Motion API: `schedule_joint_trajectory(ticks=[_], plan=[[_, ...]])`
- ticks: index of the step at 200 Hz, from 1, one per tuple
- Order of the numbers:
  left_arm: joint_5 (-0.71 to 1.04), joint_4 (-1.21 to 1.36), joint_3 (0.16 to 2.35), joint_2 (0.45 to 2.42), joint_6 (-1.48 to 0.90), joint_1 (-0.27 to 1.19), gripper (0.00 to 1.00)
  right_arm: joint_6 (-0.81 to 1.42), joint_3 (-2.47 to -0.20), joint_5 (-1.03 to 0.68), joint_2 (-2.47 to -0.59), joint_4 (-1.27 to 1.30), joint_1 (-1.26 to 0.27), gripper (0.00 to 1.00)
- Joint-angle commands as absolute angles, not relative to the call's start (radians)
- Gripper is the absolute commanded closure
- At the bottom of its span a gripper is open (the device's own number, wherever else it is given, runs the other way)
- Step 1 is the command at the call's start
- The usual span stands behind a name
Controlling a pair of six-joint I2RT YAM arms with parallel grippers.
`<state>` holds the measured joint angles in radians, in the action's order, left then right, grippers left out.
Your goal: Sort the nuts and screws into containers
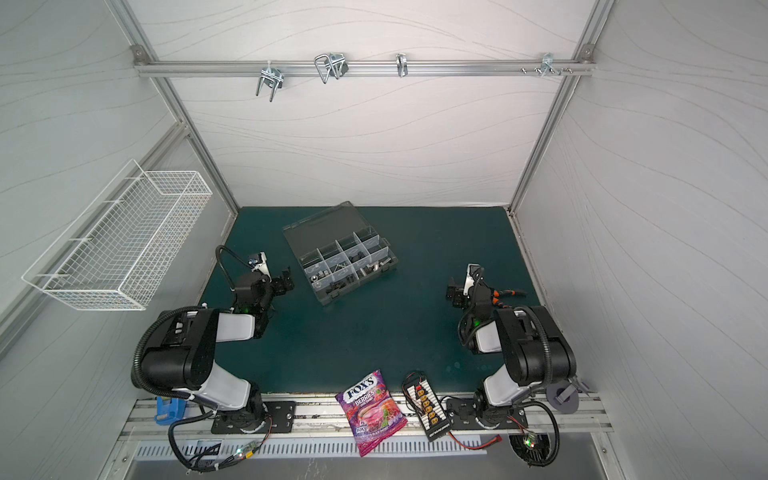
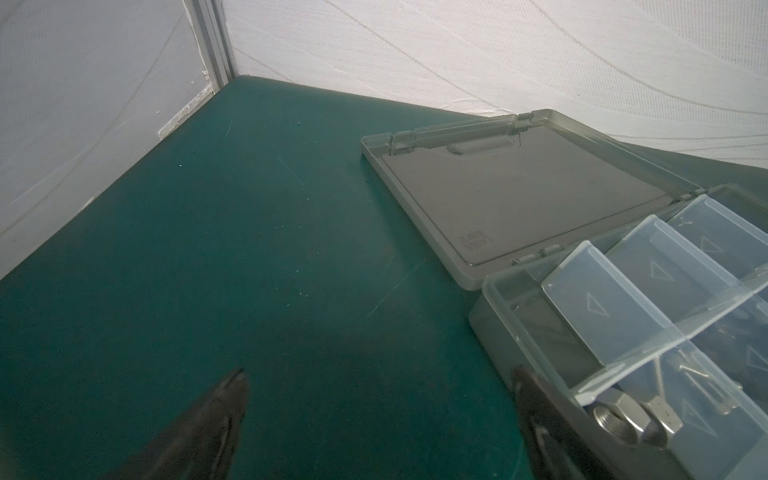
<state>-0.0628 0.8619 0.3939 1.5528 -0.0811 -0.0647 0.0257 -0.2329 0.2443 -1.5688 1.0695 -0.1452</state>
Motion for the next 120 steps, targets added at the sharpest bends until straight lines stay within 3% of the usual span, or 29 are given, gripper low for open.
schedule_joint_trajectory(ticks=[1, 49, 70, 91, 120], plan=[[-0.054, 0.877, 0.399, 1.548, -0.076, -0.071, 0.00, 0.003, -0.287, 0.208, -1.551, 1.061, -0.138, 0.01], [-0.053, 0.877, 0.400, 1.547, -0.075, -0.071, 0.00, 0.007, -0.443, 0.127, -1.571, 0.790, -0.112, 0.01], [-0.055, 0.877, 0.400, 1.547, -0.076, -0.069, 0.00, 0.005, -0.446, 0.080, -1.572, 0.788, -0.099, 0.01], [-0.055, 0.877, 0.401, 1.549, -0.075, -0.069, 0.00, -0.028, -0.461, -0.092, -1.575, 0.765, -0.073, 0.01], [-0.055, 0.876, 0.403, 1.548, -0.074, -0.069, 0.00, -0.021, -0.463, -0.101, -1.575, 0.759, -0.065, 0.01]])
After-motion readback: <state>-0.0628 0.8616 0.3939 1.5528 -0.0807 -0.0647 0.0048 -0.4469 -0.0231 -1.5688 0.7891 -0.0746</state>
